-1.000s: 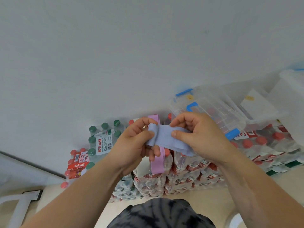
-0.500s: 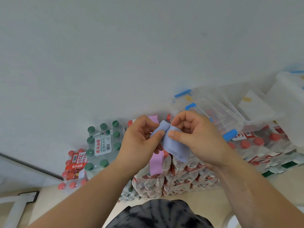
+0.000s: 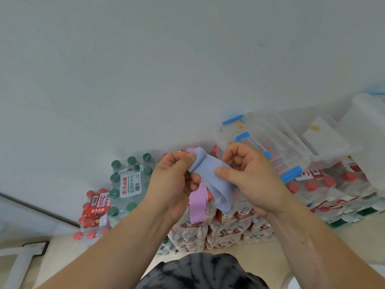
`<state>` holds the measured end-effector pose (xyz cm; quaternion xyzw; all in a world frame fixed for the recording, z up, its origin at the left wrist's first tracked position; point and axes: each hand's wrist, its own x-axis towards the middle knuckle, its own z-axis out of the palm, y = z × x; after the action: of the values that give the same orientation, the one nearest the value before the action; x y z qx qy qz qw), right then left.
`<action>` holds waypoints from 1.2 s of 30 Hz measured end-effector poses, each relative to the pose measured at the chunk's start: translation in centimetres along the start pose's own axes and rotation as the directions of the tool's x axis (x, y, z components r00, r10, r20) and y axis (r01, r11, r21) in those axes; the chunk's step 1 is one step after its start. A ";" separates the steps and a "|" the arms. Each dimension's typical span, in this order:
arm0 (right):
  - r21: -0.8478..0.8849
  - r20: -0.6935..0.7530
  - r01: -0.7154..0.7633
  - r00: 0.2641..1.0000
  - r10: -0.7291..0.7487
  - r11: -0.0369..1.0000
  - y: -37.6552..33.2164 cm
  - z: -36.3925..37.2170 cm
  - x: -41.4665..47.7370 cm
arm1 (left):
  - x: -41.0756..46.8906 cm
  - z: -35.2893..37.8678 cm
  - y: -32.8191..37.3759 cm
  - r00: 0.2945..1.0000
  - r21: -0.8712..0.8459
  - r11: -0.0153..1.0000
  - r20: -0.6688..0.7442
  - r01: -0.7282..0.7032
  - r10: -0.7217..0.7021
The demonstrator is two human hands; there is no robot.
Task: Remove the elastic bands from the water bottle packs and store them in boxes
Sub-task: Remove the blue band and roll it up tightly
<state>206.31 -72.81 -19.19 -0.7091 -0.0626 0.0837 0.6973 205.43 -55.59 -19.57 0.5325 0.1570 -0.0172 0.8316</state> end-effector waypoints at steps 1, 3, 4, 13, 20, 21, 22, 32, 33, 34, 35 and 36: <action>-0.011 -0.001 0.006 1.000 -0.006 1.000 -0.1 0.1 0.0 | -0.1 0.0 -0.3 0.999 0.068 0.997 -0.011 -0.048 0.048; -0.019 0.002 0.018 1.000 -0.018 1.000 -0.3 0.3 -0.1 | -0.2 -0.2 -0.9 0.980 0.280 0.941 0.003 -0.192 0.200; -0.015 0.003 0.021 1.000 -0.021 1.000 -0.5 0.4 -0.1 | -0.4 -0.2 -1.2 0.963 0.377 0.889 0.030 -0.259 0.268; 0.067 -0.051 0.034 0.998 -0.030 0.997 -0.1 0.5 -0.4 | -0.5 -0.1 -1.4 0.862 0.573 0.662 0.183 -0.484 0.472; 0.099 -0.078 0.019 0.997 -0.012 0.995 0.2 -0.4 -0.1 | -0.4 -0.8 -0.4 0.907 0.410 0.819 0.302 -0.402 0.294; 0.107 -0.073 0.015 0.997 -0.007 0.994 0.3 -0.4 -0.1 | -0.3 -0.7 -0.3 0.905 0.417 0.812 0.302 -0.408 0.299; 0.114 -0.073 0.010 0.997 -0.001 0.993 0.3 -0.3 -0.1 | -0.3 -0.7 -0.2 0.902 0.444 0.792 0.301 -0.419 0.309; 0.021 -0.203 -0.023 0.979 0.027 1.000 1.2 0.5 0.7 | -0.9 0.1 0.3 0.865 0.680 0.542 0.322 -0.494 0.385; 0.022 -0.204 -0.011 0.979 0.015 1.000 1.2 0.6 0.7 | -0.9 0.1 0.4 0.862 0.677 0.541 0.328 -0.500 0.386; 0.035 -0.196 0.007 0.981 0.000 0.999 1.3 0.6 0.7 | -0.7 0.0 0.4 0.864 0.664 0.558 0.326 -0.498 0.384; 0.059 -0.186 0.027 0.983 -0.015 0.998 1.2 0.6 0.6 | -0.6 -0.1 0.5 0.869 0.646 0.584 0.316 -0.491 0.381; 0.088 -0.175 0.046 0.984 -0.030 0.995 1.1 0.6 0.5 | -0.4 -0.3 0.6 0.877 0.630 0.613 0.301 -0.477 0.373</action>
<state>206.67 -72.12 -20.34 -0.6795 -0.0114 0.0110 0.7335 205.05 -55.12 -19.08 0.8208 -0.0506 0.0866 0.5624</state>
